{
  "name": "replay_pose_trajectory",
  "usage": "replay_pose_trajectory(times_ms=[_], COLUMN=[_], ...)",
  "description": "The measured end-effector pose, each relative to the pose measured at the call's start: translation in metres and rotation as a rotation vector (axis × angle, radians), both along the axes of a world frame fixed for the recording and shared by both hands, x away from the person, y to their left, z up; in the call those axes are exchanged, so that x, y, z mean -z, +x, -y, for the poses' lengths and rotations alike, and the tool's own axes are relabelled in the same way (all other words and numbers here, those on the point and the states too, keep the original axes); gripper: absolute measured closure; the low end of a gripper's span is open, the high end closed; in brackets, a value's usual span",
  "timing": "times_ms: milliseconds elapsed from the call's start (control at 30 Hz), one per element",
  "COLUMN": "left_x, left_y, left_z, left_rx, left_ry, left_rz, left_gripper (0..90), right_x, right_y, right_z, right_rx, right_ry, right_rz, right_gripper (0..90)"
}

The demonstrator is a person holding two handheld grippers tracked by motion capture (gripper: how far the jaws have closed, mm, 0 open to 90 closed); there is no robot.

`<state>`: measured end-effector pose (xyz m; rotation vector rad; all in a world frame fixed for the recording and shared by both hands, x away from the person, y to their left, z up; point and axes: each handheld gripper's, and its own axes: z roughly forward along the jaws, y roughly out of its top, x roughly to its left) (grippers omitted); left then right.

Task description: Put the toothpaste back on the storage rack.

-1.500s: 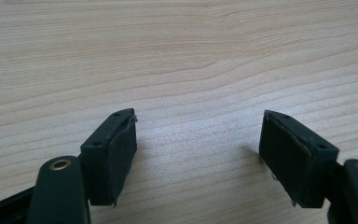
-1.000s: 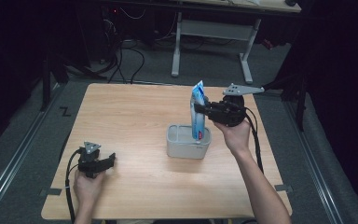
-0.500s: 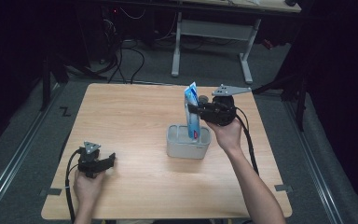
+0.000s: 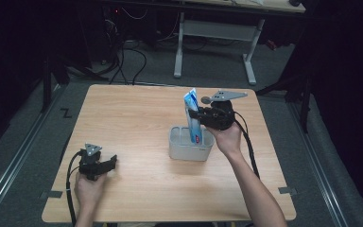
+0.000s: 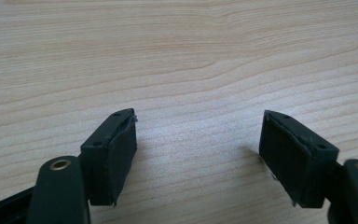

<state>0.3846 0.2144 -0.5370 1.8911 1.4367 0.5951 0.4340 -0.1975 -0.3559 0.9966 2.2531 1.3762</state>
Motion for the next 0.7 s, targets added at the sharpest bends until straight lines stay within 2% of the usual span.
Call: replay_pose_trajectory(times_ms=[233, 633, 700], left_x=[0.0, 0.0, 0.0], left_y=[0.0, 0.0, 0.0], left_z=[0.0, 0.0, 0.0], left_rx=[0.0, 0.0, 0.0], left_ry=[0.002, 0.002, 0.001], left_rz=[0.0, 0.0, 0.0], left_gripper=[28.1, 28.2, 28.2], right_x=[0.006, 0.017, 0.018], right_y=[0.001, 0.002, 0.002], right_z=[-0.002, -0.005, -0.007], right_rx=[-0.005, -0.007, -0.009], right_ry=[-0.023, -0.035, -0.05], right_rz=[-0.011, -0.03, -0.033], right_gripper=[72.9, 72.8, 72.8])
